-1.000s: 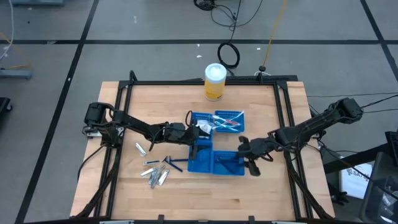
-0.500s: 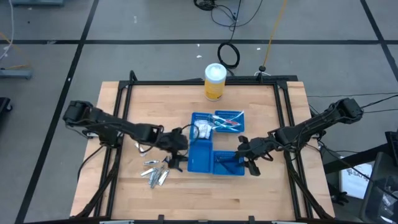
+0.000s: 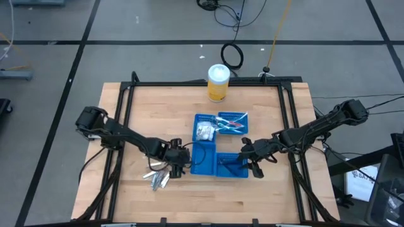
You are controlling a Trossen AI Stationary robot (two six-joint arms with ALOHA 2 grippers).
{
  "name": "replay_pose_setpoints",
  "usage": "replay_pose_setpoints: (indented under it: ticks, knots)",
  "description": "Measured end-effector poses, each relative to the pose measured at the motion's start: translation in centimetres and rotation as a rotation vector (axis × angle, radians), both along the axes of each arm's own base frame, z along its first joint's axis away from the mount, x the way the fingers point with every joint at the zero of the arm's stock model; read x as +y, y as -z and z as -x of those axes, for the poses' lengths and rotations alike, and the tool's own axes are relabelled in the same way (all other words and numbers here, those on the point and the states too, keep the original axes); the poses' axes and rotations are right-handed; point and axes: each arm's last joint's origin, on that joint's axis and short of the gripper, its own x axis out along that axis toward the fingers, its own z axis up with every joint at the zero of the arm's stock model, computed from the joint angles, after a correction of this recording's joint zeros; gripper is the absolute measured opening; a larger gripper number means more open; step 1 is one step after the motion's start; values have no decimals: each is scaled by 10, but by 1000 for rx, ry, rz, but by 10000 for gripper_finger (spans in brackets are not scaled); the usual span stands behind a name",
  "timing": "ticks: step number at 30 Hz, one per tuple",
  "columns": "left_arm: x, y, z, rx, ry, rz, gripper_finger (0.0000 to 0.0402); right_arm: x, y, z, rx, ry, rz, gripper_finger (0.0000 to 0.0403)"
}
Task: Pick & Place Travel size toiletries
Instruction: Put the blue razor into the bottom right blue bin
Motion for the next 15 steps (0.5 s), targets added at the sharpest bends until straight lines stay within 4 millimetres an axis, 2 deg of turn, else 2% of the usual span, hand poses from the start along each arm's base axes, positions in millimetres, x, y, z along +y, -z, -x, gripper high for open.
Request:
replay_pose_setpoints:
  ticks: [12, 15]
  knots:
    - [2, 24, -1, 123, -20, 31, 245, 0, 0, 0, 0, 0, -1, 156]
    - [2, 25, 1, 153, -19, 47, 232, 0, 0, 0, 1, 0, -1, 155]
